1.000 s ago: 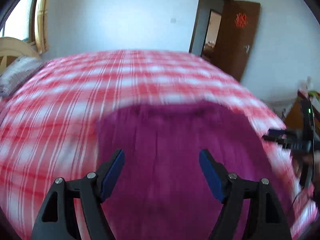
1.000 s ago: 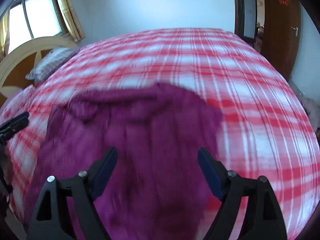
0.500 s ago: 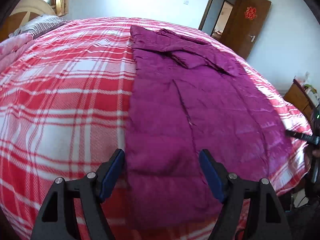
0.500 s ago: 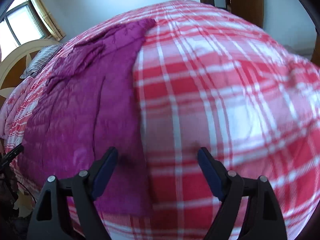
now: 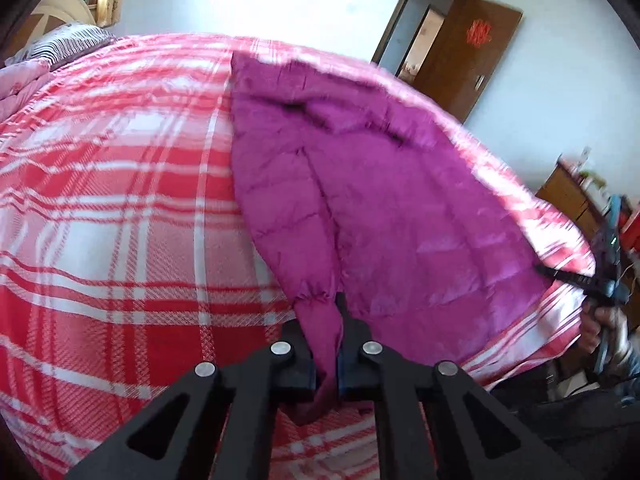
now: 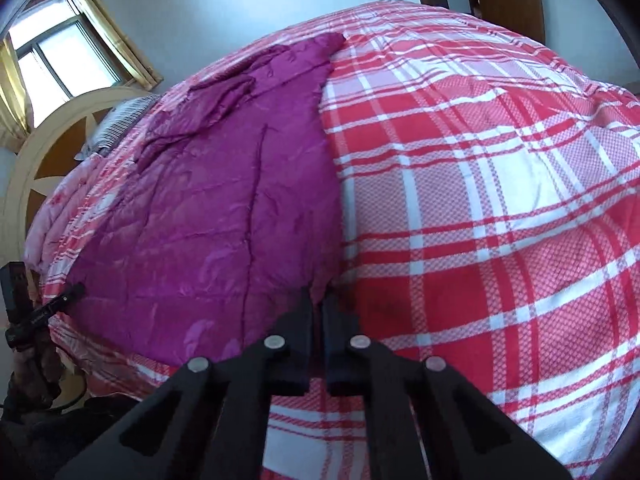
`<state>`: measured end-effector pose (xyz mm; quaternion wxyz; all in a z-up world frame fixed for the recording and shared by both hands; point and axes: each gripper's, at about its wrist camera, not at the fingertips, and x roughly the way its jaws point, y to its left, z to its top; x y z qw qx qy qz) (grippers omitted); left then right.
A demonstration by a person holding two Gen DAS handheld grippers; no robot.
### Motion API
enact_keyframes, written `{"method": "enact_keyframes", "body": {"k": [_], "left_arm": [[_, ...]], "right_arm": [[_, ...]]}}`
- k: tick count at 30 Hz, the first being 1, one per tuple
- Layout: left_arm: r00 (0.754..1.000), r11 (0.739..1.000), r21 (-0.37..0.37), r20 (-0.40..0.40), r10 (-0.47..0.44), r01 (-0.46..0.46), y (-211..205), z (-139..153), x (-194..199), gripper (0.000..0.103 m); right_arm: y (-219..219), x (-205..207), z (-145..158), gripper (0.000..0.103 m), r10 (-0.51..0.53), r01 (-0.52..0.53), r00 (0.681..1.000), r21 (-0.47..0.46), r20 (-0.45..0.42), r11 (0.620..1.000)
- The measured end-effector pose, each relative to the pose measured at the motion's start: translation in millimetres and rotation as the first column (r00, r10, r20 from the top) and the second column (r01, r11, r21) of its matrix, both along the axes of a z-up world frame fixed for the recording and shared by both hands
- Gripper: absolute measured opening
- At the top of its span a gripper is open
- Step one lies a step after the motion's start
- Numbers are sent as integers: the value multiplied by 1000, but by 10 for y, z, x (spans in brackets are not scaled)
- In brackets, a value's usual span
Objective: Fold large clothes
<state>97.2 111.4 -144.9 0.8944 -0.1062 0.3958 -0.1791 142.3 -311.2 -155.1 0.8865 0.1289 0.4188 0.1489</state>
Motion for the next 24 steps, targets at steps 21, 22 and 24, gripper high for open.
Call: {"method": "enact_keyframes", "body": {"k": [21, 22, 24], "left_arm": [[980, 980, -186, 195, -30, 67, 285, 1332, 617, 5], [983, 979, -192, 179, -27, 62, 294, 1340, 808, 5], [990, 977, -206, 139, -31, 60, 320, 1328, 1195, 5]], "right_arm": [[-234, 48, 1648, 5, -47, -19, 935, 182, 351, 983], [-203, 165, 1715, 4, -48, -15, 933, 173, 356, 985], [-154, 553, 1870, 3, -49, -10, 931, 159, 361, 987]]}}
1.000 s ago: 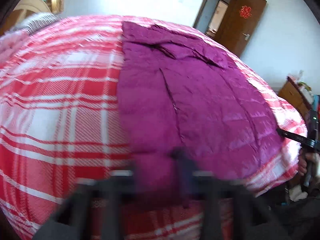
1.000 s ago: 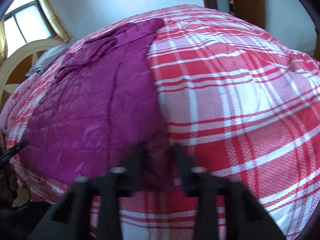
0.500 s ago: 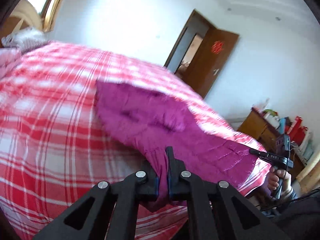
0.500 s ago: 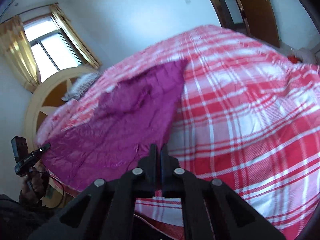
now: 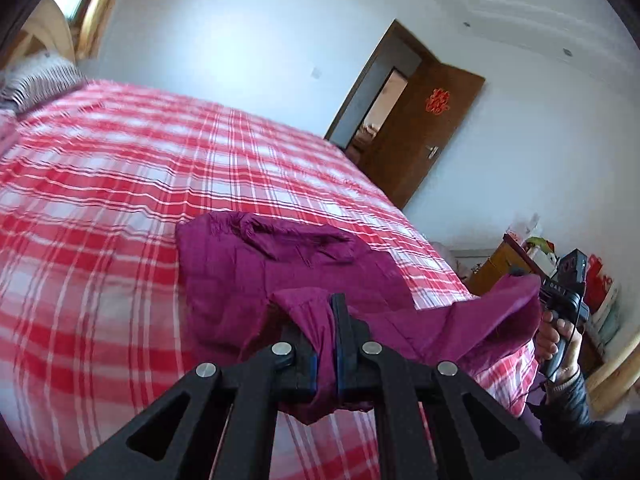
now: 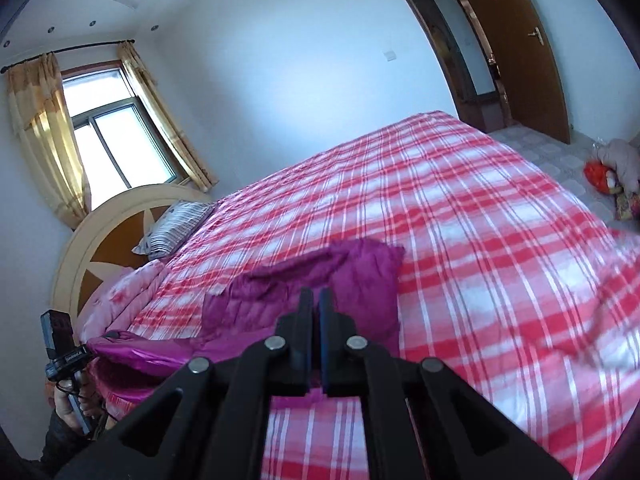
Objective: Fold large clothes
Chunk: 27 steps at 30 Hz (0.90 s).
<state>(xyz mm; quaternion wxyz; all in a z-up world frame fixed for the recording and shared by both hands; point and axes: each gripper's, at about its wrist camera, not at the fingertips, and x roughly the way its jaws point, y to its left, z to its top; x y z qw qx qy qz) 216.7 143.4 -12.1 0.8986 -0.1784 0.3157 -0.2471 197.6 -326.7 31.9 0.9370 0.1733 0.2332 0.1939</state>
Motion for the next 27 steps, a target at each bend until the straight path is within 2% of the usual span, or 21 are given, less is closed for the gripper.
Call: {"method": "enact_keyframes", "body": {"k": [2, 6, 12, 14, 16, 17, 18, 19, 20, 21, 22, 24, 26, 27], "left_arm": [[999, 1000, -9, -52, 0, 0, 28, -71, 413, 5], [987, 996, 50, -144, 74, -67, 39, -279, 1046, 6], [963, 987, 125, -237, 130, -103, 21, -578, 1646, 8], [950, 979, 173, -275, 148, -103, 11, -692, 1810, 8], [926, 974, 199, -337, 169, -105, 4, -840, 1979, 8], [919, 975, 198, -357, 166, -99, 4, -892, 2037, 8], [915, 976, 196, -368, 165, -97, 1, -924, 2076, 8], [916, 977, 191, -368, 161, -95, -4, -946, 2105, 8], [916, 978, 189, -368, 158, -93, -10, -954, 2116, 8], [916, 978, 187, -369, 157, -93, -12, -967, 2127, 8], [915, 978, 185, -372, 158, -94, -13, -989, 2148, 8], [913, 977, 193, -377, 158, -89, -46, -1004, 2169, 8], [910, 974, 213, -384, 158, -79, -73, -1006, 2203, 8], [906, 973, 216, -390, 163, -82, -86, -992, 2237, 8]], "right_arm": [[28, 352, 79, 2, -27, 27, 1000, -16, -4, 1000], [46, 1045, 0, 2, -70, 69, 995, -17, -66, 998], [63, 1821, -439, 2, -121, 113, 977, -52, -174, 992], [60, 2058, -586, 2, -125, 115, 970, -57, -208, 992], [100, 2241, -741, 7, -111, 100, 963, -56, -244, 993], [143, 2290, -804, 11, -100, 86, 961, -65, -258, 994], [191, 2313, -851, 22, -107, 88, 959, -82, -262, 993], [227, 2319, -881, 65, -107, 87, 959, -90, -261, 992], [264, 2332, -920, 84, -86, 68, 961, -79, -263, 995], [265, 2324, -935, 88, -72, 61, 965, -50, -252, 997], [287, 2333, -933, 76, -55, 45, 968, -43, -244, 998], [426, 2405, -945, 63, -37, 4, 966, -128, -256, 992], [520, 2523, -1041, 59, -48, -12, 951, -190, -306, 982], [547, 2596, -1129, 38, -42, -31, 937, -202, -347, 979]]}}
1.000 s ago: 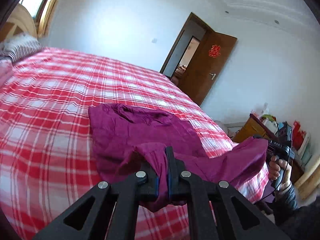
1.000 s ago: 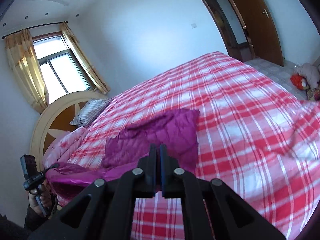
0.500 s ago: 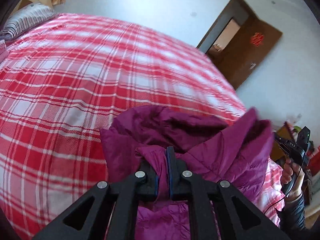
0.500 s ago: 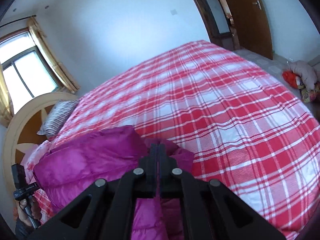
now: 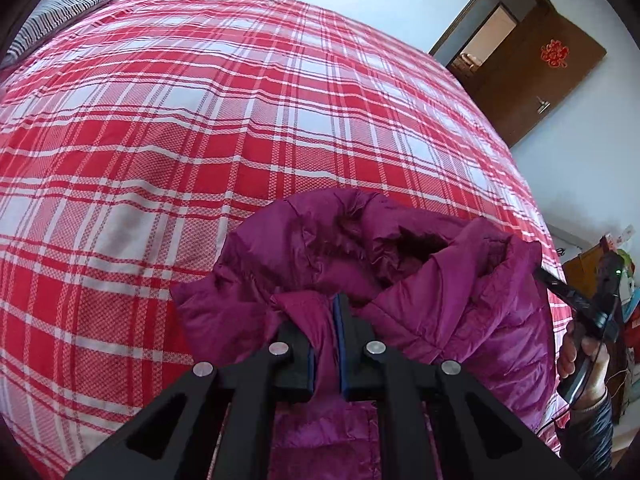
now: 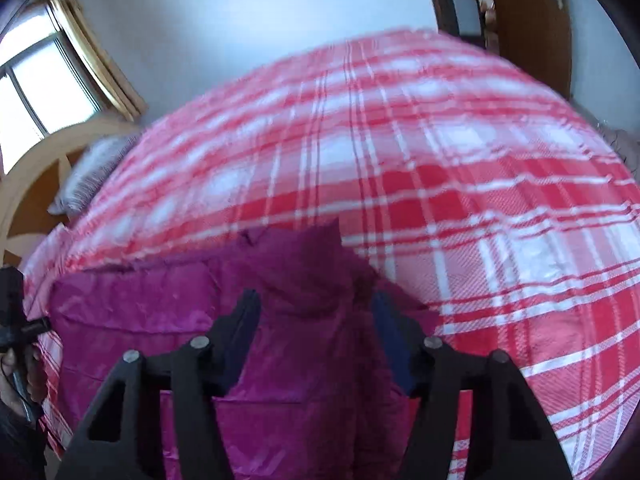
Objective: Fold large clothes
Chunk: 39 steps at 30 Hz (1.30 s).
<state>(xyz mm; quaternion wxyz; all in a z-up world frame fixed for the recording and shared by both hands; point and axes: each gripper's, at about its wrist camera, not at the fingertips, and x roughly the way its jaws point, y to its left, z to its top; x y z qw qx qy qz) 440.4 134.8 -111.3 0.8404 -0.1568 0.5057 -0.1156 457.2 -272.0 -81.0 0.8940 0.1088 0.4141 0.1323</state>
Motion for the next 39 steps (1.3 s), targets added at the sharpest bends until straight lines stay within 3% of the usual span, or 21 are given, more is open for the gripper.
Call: {"method": "enact_keyframes", "body": {"k": [1, 3, 8, 12, 14, 15, 16, 18, 19, 21, 24, 26, 27, 28, 30, 32, 34, 36, 37, 39], "left_arm": [[1000, 1000, 1, -10, 9, -9, 10, 31, 6, 8], [1000, 1000, -3, -19, 16, -16, 33, 97, 41, 8], [998, 996, -59, 12, 69, -69, 248, 264, 58, 14], [990, 977, -163, 15, 143, -139, 484, 298, 46, 18], [983, 971, -168, 43, 177, -167, 562, 355, 32, 27], [975, 966, -161, 63, 212, -200, 620, 401, 5, 42], [955, 954, -153, 108, 276, -258, 711, 482, -64, 58], [924, 936, -178, 182, 336, -305, 819, 607, -171, 76], [910, 929, -184, 210, 357, -322, 842, 657, -225, 78], [905, 941, -144, 263, 334, -306, 757, 754, -282, 78], [916, 972, 10, 335, 219, -236, 326, 829, -344, 78], [918, 981, 75, 372, 139, -179, 23, 812, -412, 79], [920, 984, 101, 379, 99, -148, -133, 772, -432, 79], [924, 985, 131, 379, 53, -110, -291, 714, -443, 79], [927, 978, 202, 374, -23, -57, -553, 590, -445, 79], [927, 962, 269, 369, -58, -47, -747, 464, -392, 79], [929, 939, 337, 365, -65, -67, -895, 289, -272, 79], [937, 927, 363, 347, -41, -94, -894, 168, -174, 79], [941, 920, 373, 339, -15, -120, -869, 93, -104, 79], [946, 914, 382, 324, 7, -138, -843, 6, -22, 79]], "right_arm": [[25, 28, -42, 7, 0, -1, 1000, -26, -9, 1000], [101, -3, -74, 6, -6, 9, 1000, -138, 22, 990], [44, -39, -166, 4, -45, 49, 999, -177, 31, 983], [18, -47, -189, 4, -61, 67, 997, -186, 40, 980], [48, -15, -185, 4, -63, 70, 997, -199, 42, 978], [39, -23, -182, 4, -64, 70, 997, -197, 40, 978], [43, -19, -182, 4, -64, 70, 997, -198, 38, 978], [45, -21, -180, 4, -67, 74, 997, -203, 43, 976], [51, -14, -183, 4, -69, 78, 997, -210, 47, 975], [55, -12, -183, 4, -71, 80, 996, -212, 47, 974], [77, -4, -164, 6, -76, 86, 996, -224, 52, 971], [65, -14, -121, 9, -101, 112, 993, -224, 61, 968], [43, -43, -66, 23, -128, 141, 989, -213, 75, 967], [23, -83, 0, 43, -163, 179, 983, -213, 90, 960], [14, -214, 150, 52, -219, 245, 965, -200, 145, 948], [117, -386, 327, 52, -237, 284, 944, -201, 228, 938], [363, -509, 430, 56, -170, 225, 946, -182, 277, 957], [722, -552, 384, 63, -20, 63, 959, -146, 283, 987], [929, -537, 301, 64, 65, -20, 960, -164, 271, 986], [1231, -495, 125, 63, 156, -84, 950, -261, 271, 962]]}}
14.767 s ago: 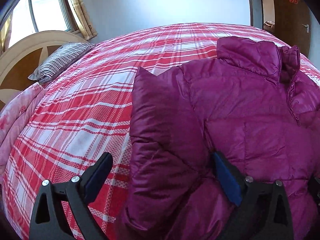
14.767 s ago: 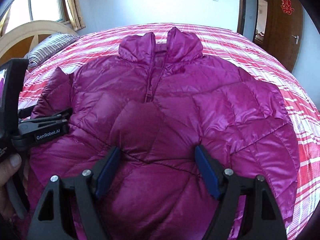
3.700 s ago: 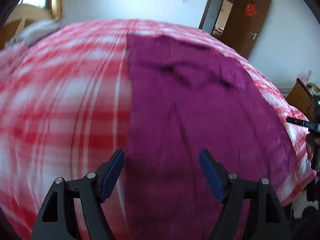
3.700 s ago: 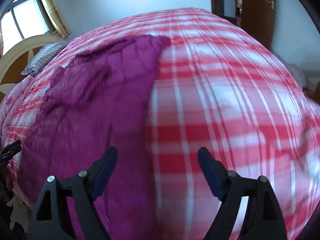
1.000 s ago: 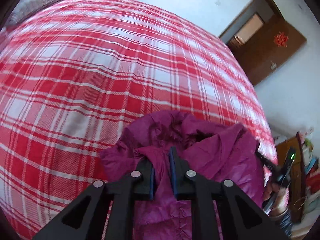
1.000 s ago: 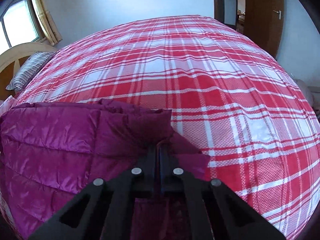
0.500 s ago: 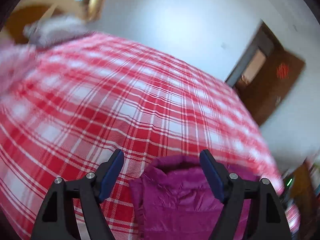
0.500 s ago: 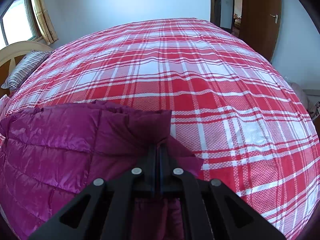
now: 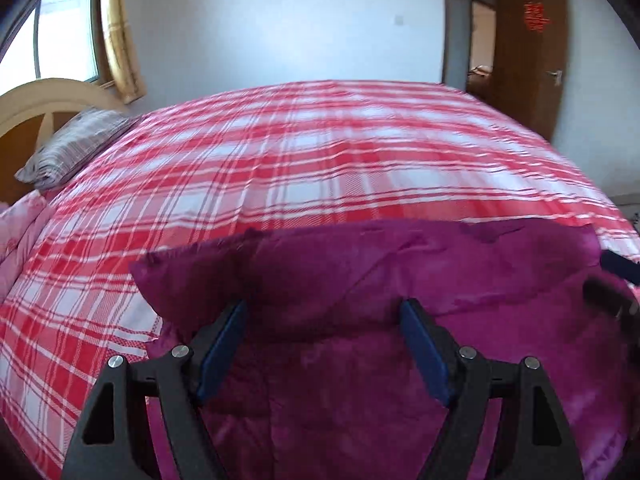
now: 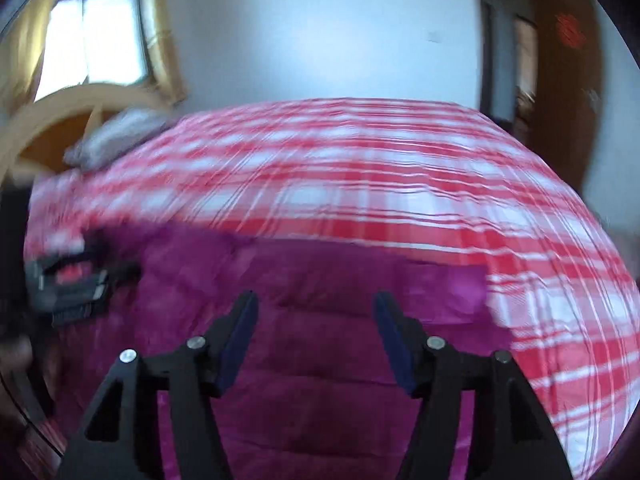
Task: Fold large clothes
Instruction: 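Press the folded jacket flat with both grippers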
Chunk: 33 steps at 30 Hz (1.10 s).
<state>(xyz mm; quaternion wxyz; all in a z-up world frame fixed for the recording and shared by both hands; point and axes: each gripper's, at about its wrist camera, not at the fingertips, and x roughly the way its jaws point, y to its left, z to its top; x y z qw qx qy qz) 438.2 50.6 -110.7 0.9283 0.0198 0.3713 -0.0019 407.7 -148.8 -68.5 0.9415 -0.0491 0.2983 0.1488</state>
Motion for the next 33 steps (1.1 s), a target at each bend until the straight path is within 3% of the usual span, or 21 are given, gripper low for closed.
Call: {"method": "enact_keyframes", "body": {"k": [2, 5, 9, 33], "left_arm": [[999, 999, -19, -28, 40, -41, 95, -103, 85, 79], [997, 995, -73, -53, 61, -65, 235, -223, 164, 80], [995, 988, -125, -57, 79, -85, 294, -343, 178, 88], [991, 989, -111, -107, 85, -96, 245, -517, 264, 95]], "right_arm": [[126, 159, -209, 64, -28, 25, 999, -77, -31, 997], [-48, 404, -368, 63, -80, 82, 989, 13, -122, 997], [-146, 507, -424, 64, -96, 102, 986, 39, -135, 994], [-173, 525, -587, 66, -113, 119, 978, 24, -176, 993]]}}
